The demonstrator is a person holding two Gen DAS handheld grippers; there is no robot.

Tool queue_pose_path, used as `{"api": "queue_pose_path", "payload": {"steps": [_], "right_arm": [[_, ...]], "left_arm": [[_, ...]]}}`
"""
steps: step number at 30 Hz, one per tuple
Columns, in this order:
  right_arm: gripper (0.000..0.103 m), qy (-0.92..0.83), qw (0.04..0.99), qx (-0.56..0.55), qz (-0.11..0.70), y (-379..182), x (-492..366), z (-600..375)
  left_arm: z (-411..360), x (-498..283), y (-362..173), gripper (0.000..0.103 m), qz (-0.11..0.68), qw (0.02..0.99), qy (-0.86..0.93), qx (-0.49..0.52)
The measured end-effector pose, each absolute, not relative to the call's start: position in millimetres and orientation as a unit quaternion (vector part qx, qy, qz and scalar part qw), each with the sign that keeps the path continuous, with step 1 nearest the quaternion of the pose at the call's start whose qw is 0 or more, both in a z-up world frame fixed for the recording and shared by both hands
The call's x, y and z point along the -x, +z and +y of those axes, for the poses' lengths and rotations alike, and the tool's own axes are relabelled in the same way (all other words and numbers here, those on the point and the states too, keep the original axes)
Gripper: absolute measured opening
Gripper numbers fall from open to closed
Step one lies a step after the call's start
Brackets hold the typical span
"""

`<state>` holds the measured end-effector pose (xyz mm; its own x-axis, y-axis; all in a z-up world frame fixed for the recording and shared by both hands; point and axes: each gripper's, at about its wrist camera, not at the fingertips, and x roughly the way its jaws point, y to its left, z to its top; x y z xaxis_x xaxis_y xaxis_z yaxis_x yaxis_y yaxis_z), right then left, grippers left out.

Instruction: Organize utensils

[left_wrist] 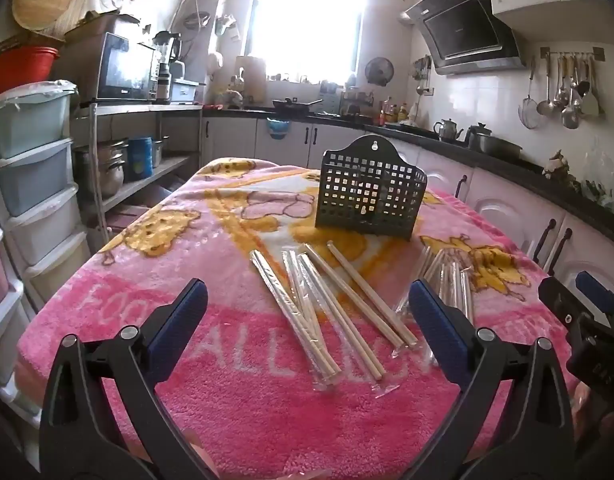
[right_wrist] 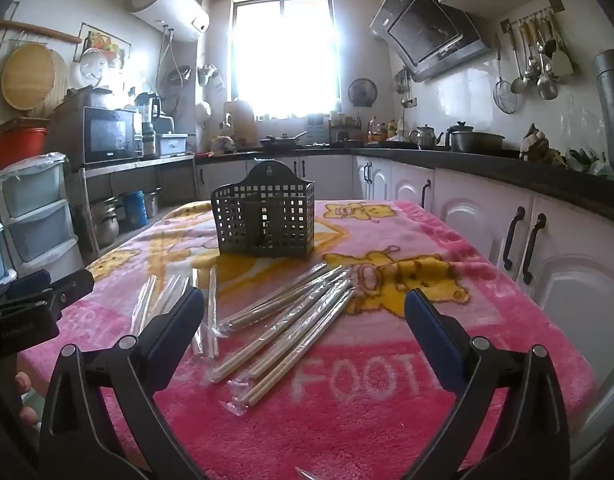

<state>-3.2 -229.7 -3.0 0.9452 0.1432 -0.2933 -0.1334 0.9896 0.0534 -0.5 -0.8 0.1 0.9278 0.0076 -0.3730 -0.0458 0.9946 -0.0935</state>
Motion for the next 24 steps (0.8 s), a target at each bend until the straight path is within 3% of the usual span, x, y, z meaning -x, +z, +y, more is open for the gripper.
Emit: {"api": "queue_pose_path", "payload": {"steps": [24], "right_arm": [[0.097,0.069,0.986,-0.023,0.150,-2.8,-0.1,-231.5]], "left_arm": [[-0.5,-1.7,-1.1,0.092,0.189,0.980,0.014,0.058]]}}
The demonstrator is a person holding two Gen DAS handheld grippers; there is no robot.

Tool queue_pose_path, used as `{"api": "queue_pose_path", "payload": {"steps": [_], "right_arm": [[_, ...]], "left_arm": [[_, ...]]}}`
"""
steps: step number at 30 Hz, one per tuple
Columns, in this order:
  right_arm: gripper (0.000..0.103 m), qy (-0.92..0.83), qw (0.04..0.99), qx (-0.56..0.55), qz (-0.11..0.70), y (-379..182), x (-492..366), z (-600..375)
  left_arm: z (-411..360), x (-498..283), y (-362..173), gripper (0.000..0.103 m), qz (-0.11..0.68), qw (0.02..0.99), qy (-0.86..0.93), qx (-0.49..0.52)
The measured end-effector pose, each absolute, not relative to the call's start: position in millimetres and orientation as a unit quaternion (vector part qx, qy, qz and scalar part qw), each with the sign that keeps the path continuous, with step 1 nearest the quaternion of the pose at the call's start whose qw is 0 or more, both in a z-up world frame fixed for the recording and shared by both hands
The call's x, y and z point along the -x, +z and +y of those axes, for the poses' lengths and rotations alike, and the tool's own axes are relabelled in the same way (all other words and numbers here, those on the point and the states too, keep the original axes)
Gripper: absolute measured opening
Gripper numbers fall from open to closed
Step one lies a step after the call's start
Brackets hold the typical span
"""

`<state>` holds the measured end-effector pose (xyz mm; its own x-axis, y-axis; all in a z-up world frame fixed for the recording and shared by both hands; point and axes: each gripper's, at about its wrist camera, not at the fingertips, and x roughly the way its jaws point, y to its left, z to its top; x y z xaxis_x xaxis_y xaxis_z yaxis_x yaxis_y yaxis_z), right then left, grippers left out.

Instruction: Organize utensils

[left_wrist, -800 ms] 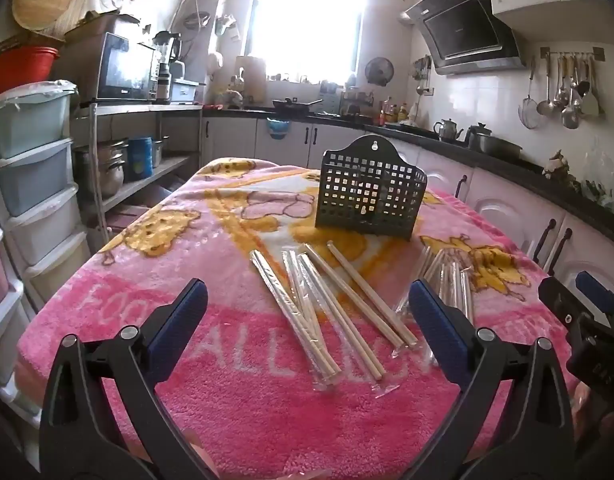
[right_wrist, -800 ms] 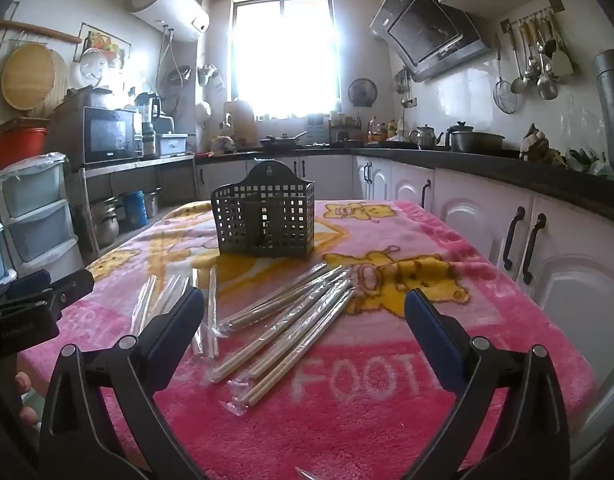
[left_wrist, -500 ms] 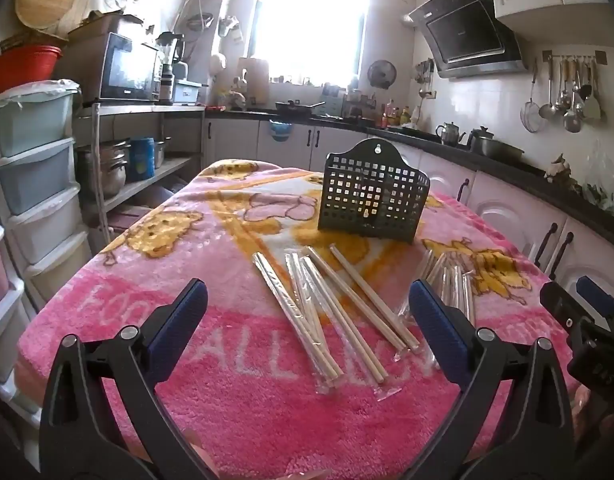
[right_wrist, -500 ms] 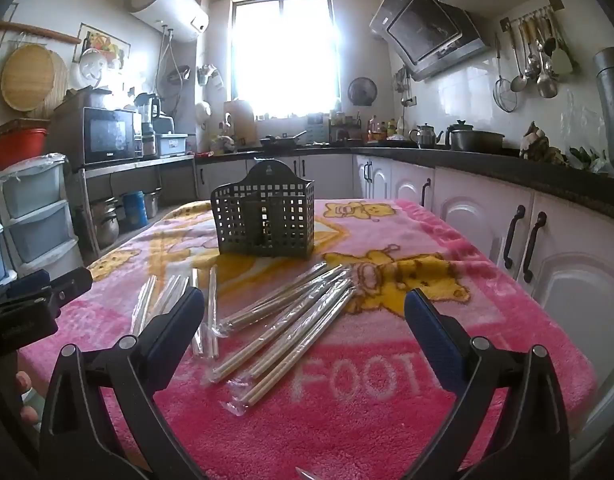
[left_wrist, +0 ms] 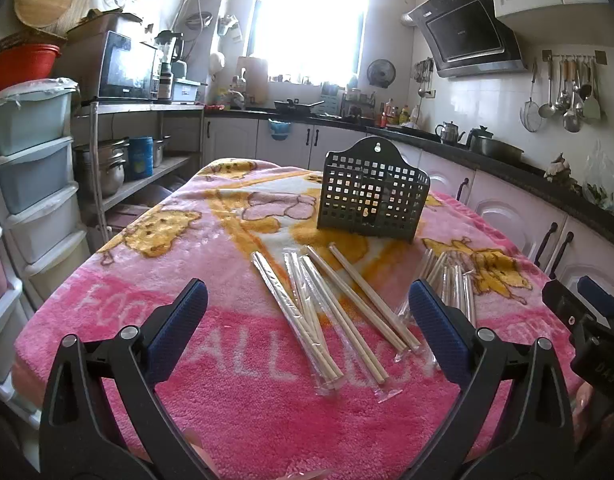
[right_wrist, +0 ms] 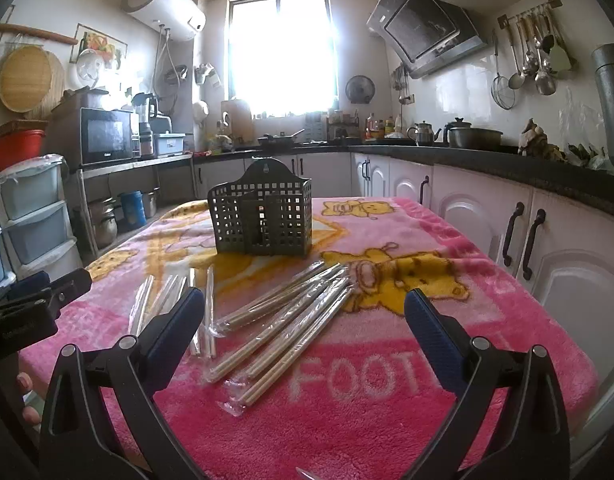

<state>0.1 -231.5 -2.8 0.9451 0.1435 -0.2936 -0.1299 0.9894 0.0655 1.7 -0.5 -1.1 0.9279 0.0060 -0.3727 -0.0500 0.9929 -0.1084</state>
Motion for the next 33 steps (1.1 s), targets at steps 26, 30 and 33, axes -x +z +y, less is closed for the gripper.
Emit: {"api": "queue_pose_path", "payload": {"steps": [26,30,33], "right_arm": [[0.097,0.068,0.985,-0.023,0.159,-8.4,-2.4,-228.8],[0.097,0.069,0.985,-0.021,0.159,-8.0,-2.2,-228.2],[0.097,0.069,0.985,-0.021,0.159,-8.1,-2.4,-228.1]], "left_arm": [[2.0,-3.2,-4.8,0.092,0.194,0.979,0.014,0.063],[2.1,-3.3,-4.8,0.092,0.194,0.979,0.014,0.062],[2.5,-3.0,-5.4,0.092,0.195,0.979,0.013,0.063]]}}
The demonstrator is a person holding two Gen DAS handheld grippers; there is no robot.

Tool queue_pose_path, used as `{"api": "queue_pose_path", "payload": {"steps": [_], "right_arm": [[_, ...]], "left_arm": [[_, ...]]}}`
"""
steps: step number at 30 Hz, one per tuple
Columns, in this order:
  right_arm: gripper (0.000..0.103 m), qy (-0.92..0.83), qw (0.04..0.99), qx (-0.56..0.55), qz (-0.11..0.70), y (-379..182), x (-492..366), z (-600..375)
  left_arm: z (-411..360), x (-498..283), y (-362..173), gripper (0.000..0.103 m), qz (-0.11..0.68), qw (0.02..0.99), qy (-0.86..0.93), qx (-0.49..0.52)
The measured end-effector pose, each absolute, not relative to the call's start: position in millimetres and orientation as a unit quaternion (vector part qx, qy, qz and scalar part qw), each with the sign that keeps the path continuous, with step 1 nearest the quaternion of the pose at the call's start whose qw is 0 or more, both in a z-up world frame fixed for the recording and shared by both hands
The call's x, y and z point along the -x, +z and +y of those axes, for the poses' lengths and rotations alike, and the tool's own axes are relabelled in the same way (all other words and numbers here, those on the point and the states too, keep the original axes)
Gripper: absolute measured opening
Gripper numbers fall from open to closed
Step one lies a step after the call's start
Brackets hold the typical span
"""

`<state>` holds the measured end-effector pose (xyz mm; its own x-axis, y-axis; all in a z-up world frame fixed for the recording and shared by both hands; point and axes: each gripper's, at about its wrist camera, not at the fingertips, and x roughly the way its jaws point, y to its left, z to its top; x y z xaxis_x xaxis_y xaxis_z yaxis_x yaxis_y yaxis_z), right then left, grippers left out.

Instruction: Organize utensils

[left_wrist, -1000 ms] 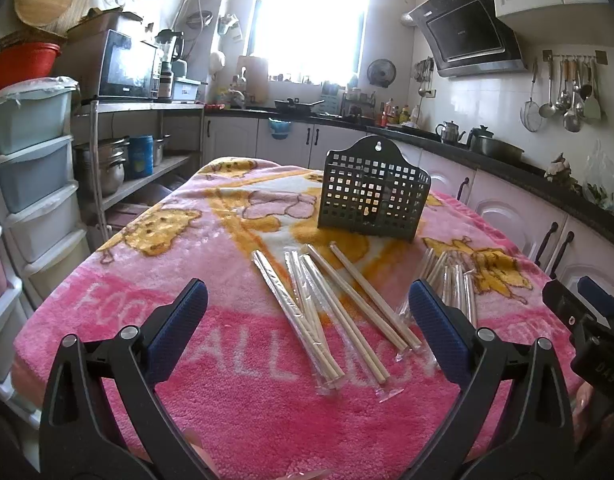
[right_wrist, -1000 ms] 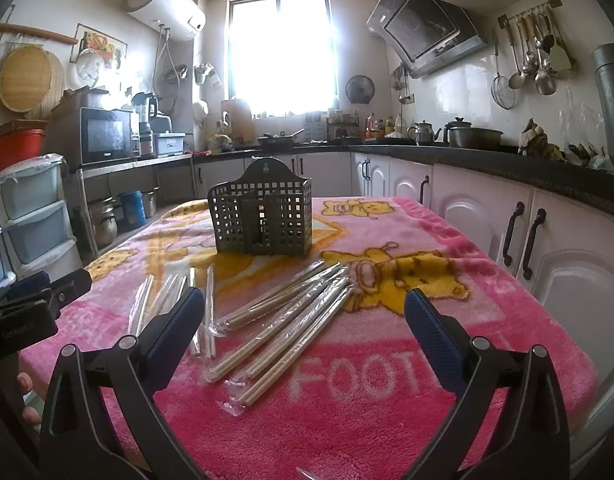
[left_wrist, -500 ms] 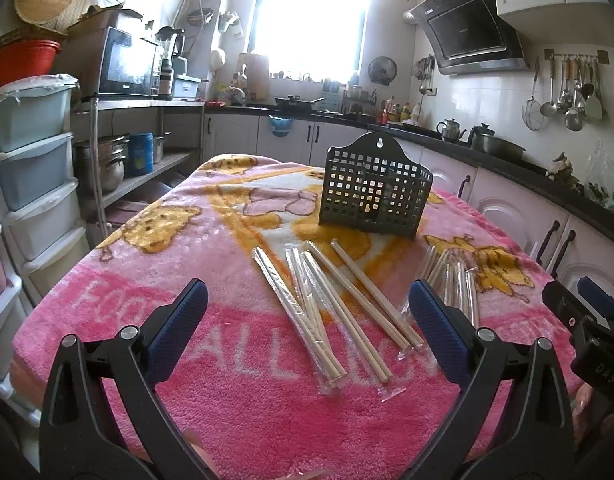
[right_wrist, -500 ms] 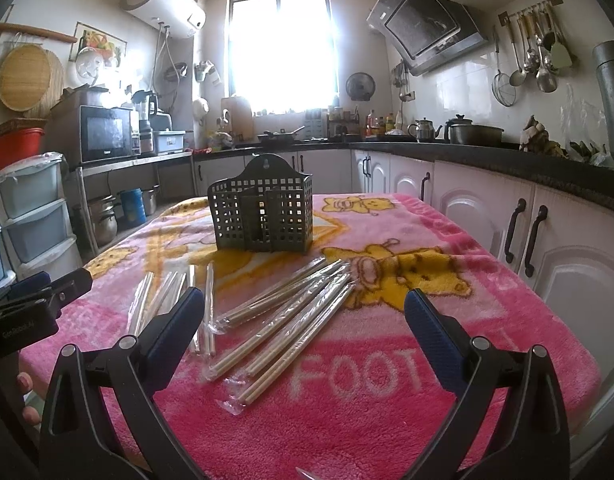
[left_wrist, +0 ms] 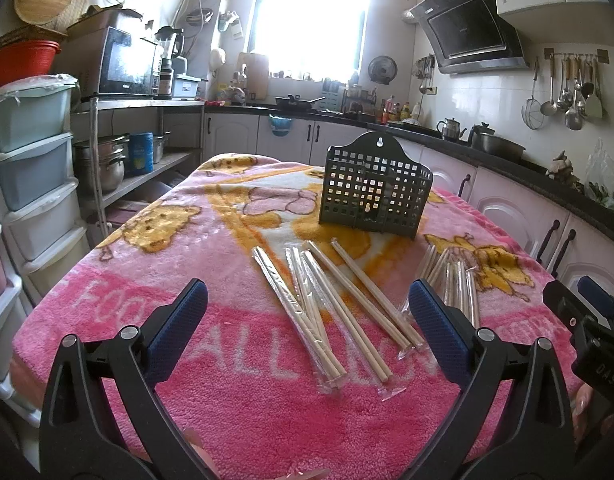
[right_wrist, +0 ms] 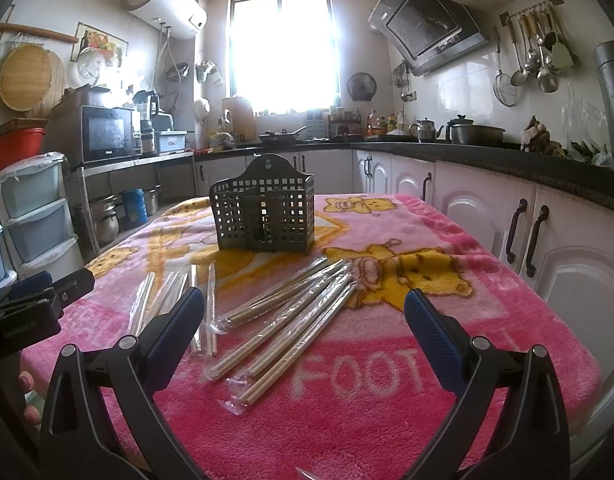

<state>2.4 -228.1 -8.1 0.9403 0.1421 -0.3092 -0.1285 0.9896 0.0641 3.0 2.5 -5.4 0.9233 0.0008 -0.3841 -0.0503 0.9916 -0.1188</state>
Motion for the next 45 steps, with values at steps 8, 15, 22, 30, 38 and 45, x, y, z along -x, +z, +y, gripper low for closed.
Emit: {"api": "queue_pose_path", "payload": {"steps": [8,15,22,30,38,45], "right_arm": [[0.097,0.076,0.984,-0.018,0.163,-10,-4,-222],[0.097,0.093,0.980,-0.013,0.176,-7,-13,-217],[0.097,0.110,0.974,0.000,0.199,-7,-36,-210],[0.097,0.131,0.965,0.004,0.227,-3,-67,-202],[0.097,0.137,0.959,-0.001,0.250,2,-104,-200],[0.097,0.139,0.953,-0.007,0.269,4,-131,-199]], "left_arm": [[4,-4,-7,0.092,0.199,0.978,0.014,0.065],[13,-13,-11,0.092,0.215,0.974,0.014,0.072],[24,-29,-11,0.092,0.242,0.966,0.021,0.084],[36,-53,-8,0.092,0.266,0.959,0.006,0.100],[42,-87,-3,0.092,0.298,0.950,0.004,0.090],[47,-117,-3,0.092,0.316,0.944,-0.004,0.090]]}}
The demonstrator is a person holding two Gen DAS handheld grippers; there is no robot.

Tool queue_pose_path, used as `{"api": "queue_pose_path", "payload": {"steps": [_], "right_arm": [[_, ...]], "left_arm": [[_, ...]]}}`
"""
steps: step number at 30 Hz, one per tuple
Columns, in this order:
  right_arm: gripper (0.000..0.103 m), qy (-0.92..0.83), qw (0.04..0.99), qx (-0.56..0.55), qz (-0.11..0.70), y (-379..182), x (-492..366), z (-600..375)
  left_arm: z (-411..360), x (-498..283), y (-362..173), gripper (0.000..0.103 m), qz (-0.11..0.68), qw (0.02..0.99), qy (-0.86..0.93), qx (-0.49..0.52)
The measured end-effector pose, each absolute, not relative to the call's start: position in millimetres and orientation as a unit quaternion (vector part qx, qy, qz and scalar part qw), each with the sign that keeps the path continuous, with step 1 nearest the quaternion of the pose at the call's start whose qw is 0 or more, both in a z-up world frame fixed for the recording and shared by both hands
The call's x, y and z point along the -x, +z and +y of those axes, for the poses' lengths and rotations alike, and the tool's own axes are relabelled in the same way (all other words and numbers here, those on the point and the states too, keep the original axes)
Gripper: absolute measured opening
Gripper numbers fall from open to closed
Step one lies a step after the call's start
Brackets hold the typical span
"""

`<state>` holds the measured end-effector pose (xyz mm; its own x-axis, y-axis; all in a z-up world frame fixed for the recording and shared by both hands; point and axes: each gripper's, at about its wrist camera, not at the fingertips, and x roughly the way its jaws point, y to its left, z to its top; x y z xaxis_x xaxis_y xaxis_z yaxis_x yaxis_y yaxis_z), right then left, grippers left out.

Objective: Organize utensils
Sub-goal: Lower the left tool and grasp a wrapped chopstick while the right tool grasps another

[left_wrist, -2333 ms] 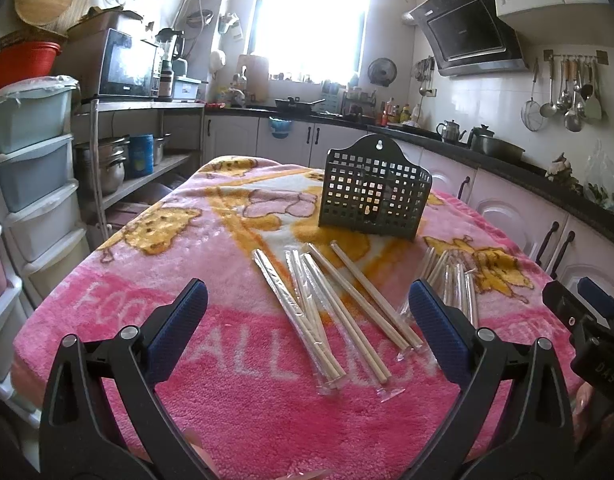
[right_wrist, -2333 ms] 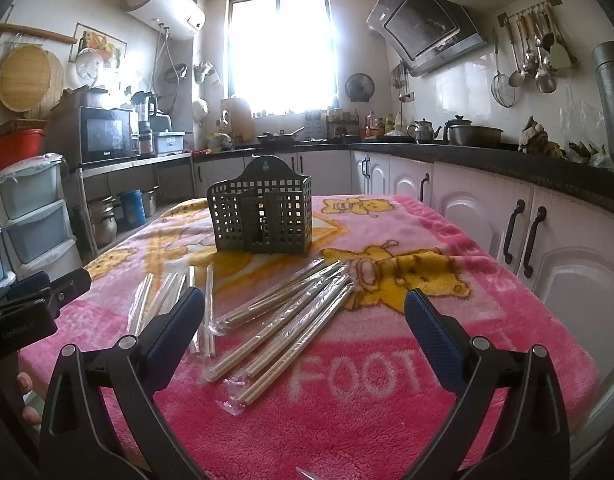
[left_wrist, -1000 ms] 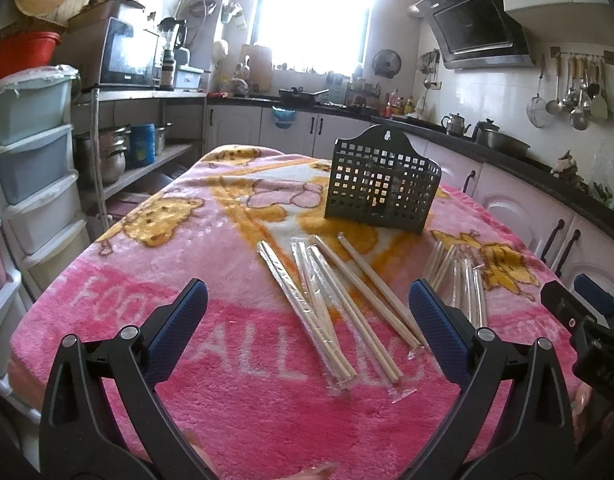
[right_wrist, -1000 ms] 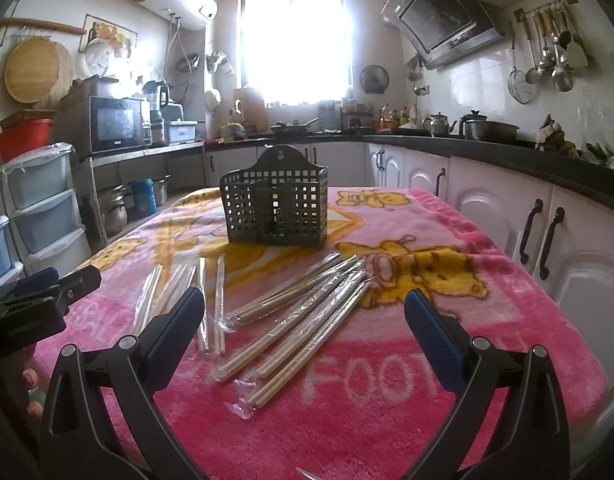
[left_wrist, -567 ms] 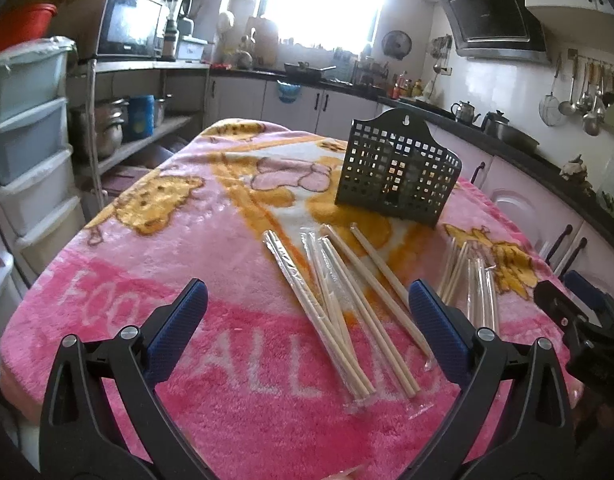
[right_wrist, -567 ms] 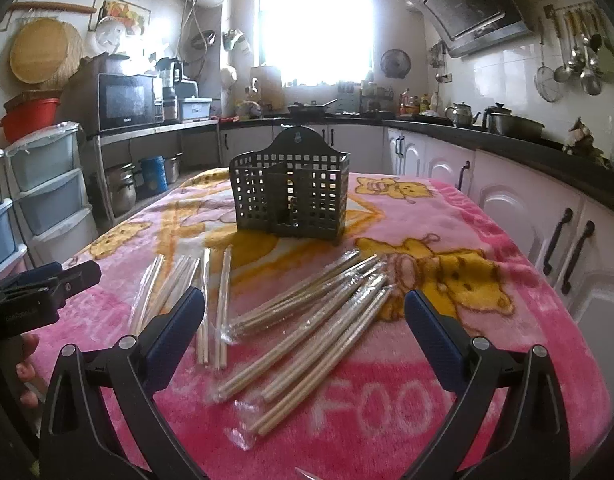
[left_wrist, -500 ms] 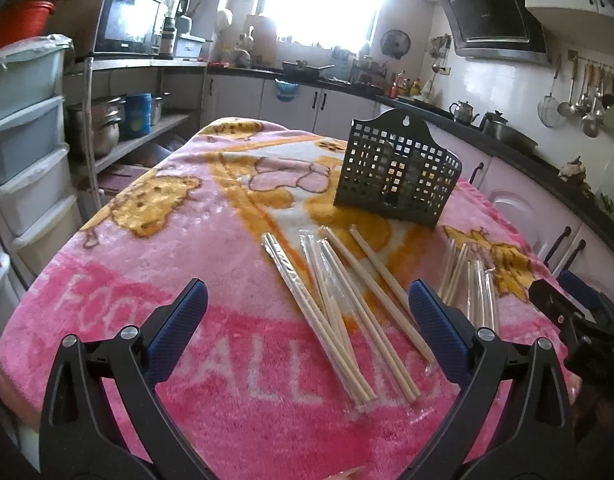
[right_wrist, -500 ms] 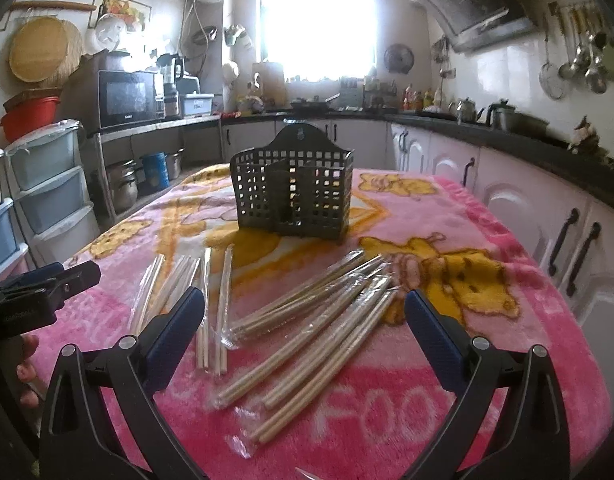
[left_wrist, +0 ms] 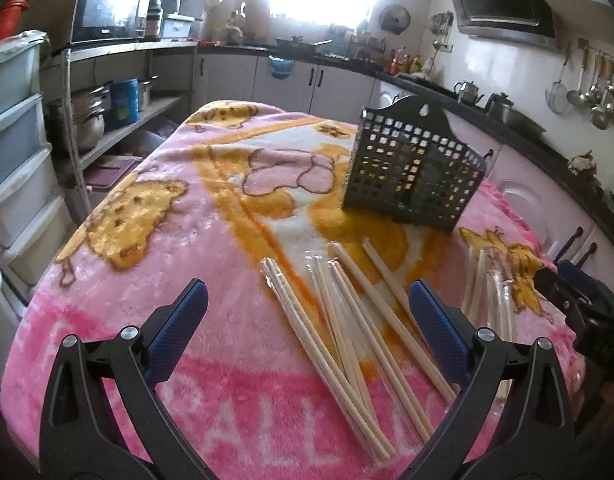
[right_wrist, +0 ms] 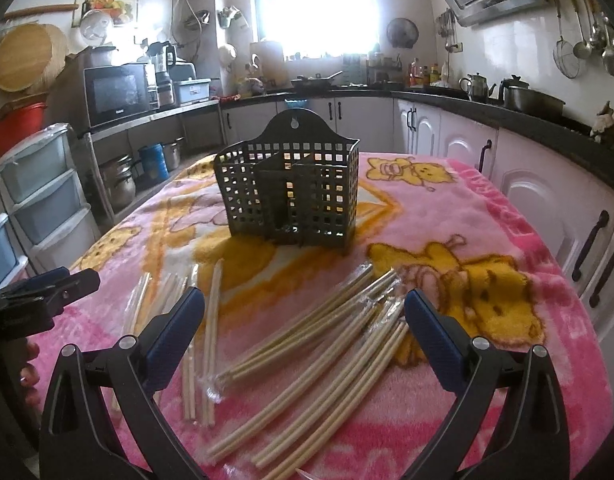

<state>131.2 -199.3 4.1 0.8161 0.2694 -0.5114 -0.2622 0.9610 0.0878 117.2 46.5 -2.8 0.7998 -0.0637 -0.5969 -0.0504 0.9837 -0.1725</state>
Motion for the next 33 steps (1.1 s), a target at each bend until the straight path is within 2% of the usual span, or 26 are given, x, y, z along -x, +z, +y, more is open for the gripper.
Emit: {"api": "queue_pose_path", "payload": {"steps": [4,7,9,11,14,16,18,24,30,33], "right_arm": [[0.097,0.140,0.944,-0.017,0.298,1,-153,-201],[0.096,0.135,0.938,-0.024,0.319,-4,-171,-201],[0.086,0.136,0.931,-0.033,0.338,-8,-184,-203],[0.085,0.137,0.922,-0.045,0.359,-13,-198,-205],[0.078,0.137,0.915,-0.062,0.375,-17,-212,-207],[0.076,0.134,0.911,-0.064,0.384,-20,-222,-207],[0.072,0.127,0.910,-0.064,0.390,-22,-231,-207],[0.059,0.114,0.893,-0.081,0.427,-35,-257,-214],[0.040,0.112,0.879,-0.083,0.455,-47,-274,-216],[0.037,0.112,0.872,-0.088,0.468,-51,-282,-218]], "left_arm": [[53,-131,-8,0.092,0.336,0.935,-0.026,0.111],[58,-144,-13,0.087,0.355,0.927,-0.022,0.116],[62,-150,-17,0.080,0.366,0.921,-0.027,0.128],[65,-156,-21,0.077,0.375,0.917,-0.030,0.136],[64,-164,-24,0.065,0.385,0.913,-0.034,0.132],[65,-169,-27,0.061,0.395,0.908,-0.036,0.134],[66,-173,-30,0.051,0.402,0.905,-0.038,0.135],[71,-182,-42,0.035,0.427,0.890,-0.047,0.152],[80,-189,-54,0.032,0.450,0.875,-0.044,0.175],[89,-192,-58,0.031,0.459,0.861,-0.050,0.212]]}}
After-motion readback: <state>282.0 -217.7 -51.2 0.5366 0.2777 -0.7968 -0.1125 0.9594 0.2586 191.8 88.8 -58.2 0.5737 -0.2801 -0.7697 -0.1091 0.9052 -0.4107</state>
